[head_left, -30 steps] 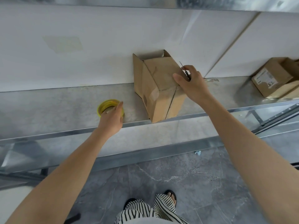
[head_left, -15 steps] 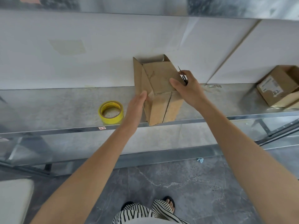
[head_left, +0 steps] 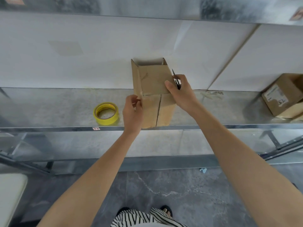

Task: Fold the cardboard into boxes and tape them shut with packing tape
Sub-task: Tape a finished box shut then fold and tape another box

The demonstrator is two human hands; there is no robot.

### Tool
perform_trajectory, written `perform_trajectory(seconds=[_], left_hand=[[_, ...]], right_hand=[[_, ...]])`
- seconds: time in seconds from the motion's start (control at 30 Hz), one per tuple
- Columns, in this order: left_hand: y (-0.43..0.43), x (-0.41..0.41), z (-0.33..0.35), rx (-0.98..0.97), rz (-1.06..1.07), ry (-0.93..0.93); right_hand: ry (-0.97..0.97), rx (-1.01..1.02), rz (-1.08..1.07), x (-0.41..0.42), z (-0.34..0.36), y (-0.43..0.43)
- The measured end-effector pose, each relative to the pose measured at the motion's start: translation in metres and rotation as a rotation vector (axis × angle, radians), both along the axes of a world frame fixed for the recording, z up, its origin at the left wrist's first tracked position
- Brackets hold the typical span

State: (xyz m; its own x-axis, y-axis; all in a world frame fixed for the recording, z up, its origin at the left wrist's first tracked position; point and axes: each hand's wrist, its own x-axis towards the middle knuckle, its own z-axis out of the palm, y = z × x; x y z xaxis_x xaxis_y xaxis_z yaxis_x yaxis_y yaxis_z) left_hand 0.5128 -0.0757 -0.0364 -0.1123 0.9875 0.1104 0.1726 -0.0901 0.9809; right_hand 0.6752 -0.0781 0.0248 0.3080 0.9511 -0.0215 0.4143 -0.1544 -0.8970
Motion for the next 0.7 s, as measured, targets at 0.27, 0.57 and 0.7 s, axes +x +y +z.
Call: perform_trajectory(seconds=[0.27, 0.57, 0.7], left_hand=[[0.009, -0.007, 0.016, -0.037, 0.037, -0.026], [-0.005, 0.005, 0.026, -0.038, 0.021, -0.055], [-0.008, 0.006, 0.028, -0.005, -0.003, -0.020]], right_hand=[[0.002, 0.027, -0.131, 0.042, -0.035, -0.003], [-0.603, -0.260, 0.003, 0.075, -0.120, -0.011], [-0.694, -0.265, 0.047, 0.075, -0.123, -0.006]])
